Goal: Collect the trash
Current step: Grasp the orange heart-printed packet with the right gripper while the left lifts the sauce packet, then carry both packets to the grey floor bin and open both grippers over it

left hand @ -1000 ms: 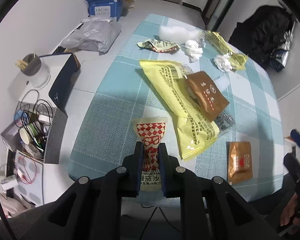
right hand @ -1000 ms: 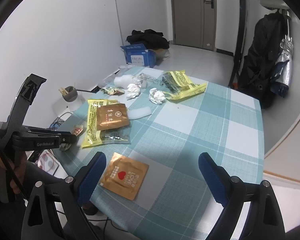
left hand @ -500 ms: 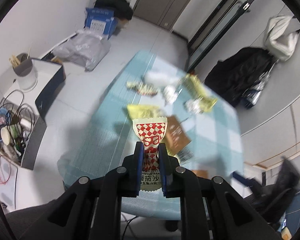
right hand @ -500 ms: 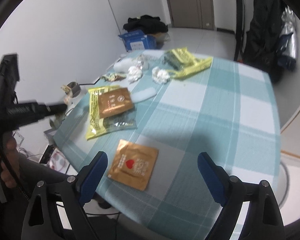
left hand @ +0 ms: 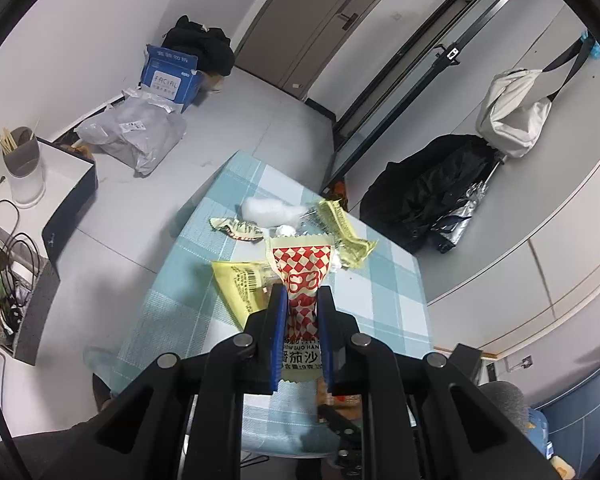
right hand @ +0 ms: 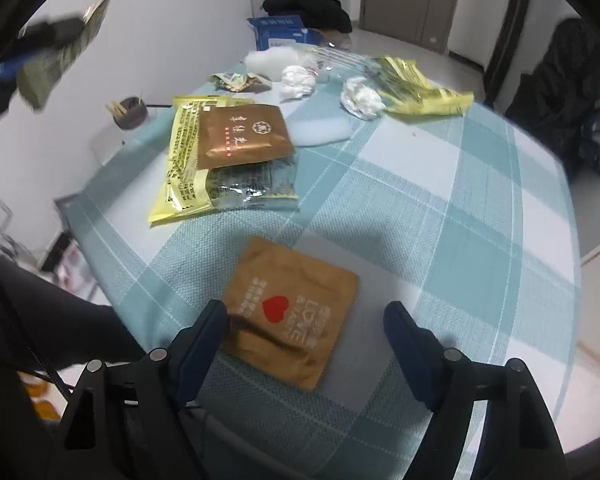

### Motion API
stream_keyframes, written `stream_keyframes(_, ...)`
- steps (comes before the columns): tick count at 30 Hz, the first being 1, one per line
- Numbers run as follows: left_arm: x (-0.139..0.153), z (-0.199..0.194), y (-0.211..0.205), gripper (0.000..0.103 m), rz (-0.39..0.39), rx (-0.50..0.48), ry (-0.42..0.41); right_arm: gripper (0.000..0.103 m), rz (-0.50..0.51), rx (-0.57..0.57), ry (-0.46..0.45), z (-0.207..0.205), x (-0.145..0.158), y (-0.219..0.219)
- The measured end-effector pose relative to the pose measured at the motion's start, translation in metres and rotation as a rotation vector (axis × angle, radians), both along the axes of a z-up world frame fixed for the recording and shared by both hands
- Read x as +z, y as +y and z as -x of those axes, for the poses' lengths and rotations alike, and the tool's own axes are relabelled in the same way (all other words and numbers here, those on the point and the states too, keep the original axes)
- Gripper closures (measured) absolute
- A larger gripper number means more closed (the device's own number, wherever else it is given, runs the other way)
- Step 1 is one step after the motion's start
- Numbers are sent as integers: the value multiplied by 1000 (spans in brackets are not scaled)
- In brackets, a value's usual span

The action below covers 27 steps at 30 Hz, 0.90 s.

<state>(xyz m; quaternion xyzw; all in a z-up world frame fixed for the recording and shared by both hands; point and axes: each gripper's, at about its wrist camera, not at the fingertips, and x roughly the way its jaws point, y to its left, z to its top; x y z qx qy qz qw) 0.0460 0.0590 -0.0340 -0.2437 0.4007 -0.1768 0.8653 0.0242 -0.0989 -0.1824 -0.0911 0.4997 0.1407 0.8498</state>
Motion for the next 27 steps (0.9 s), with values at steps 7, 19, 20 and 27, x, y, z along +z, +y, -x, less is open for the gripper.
stream_keyframes(7, 0, -2, 2, 92, 6, -4, -2, 38, 7, 44, -18, 1, 2, 9)
stream_keyframes(19, 0, 2, 2, 92, 5, 3, 0, 100, -17, 96, -24, 5, 6, 17)
stream_keyframes(20, 0, 3, 2, 92, 5, 5, 1, 100, -11, 99, -30, 7, 6, 18)
stream_keyframes(27, 1, 4, -1, 92, -13, 0, -8, 100, -131, 50, -13, 5, 15, -1)
